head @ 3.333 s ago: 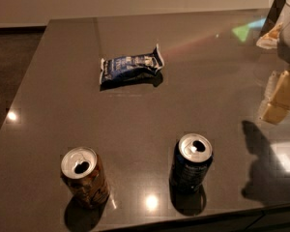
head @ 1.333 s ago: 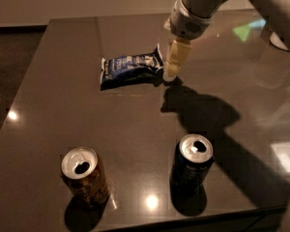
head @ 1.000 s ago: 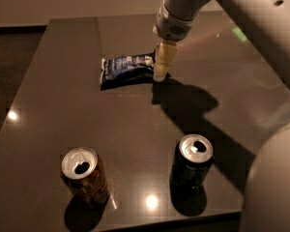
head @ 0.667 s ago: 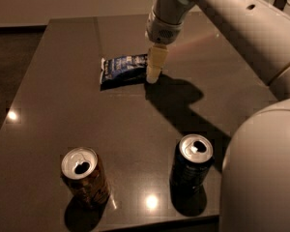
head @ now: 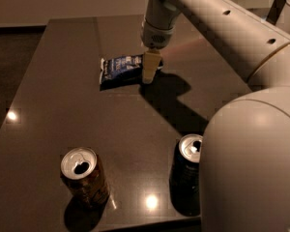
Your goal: Move blue chip bag near pepsi can
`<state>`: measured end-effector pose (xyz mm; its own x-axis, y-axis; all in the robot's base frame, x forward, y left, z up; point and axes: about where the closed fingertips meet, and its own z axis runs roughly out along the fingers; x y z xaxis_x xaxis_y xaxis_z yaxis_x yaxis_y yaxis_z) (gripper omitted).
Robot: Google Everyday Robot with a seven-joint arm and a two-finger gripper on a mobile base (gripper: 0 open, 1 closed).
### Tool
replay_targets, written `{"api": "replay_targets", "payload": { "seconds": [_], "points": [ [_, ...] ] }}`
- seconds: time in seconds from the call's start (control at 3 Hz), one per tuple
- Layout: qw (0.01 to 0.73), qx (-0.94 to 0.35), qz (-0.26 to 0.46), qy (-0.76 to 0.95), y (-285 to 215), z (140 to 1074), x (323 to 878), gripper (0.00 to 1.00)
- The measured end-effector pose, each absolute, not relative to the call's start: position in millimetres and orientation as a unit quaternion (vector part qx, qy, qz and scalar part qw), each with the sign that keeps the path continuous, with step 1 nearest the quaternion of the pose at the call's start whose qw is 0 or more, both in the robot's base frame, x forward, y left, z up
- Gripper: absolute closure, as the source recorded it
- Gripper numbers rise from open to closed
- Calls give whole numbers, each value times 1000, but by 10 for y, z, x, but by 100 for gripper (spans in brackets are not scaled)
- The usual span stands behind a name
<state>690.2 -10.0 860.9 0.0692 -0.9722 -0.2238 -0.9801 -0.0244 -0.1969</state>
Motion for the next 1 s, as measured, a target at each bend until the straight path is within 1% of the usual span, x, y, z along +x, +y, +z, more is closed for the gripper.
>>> {"api": "replay_targets", "payload": {
  "seconds": [1.0],
  "points": [
    [148,-718,36,679,-210,8704,6778,88]
  ]
}}
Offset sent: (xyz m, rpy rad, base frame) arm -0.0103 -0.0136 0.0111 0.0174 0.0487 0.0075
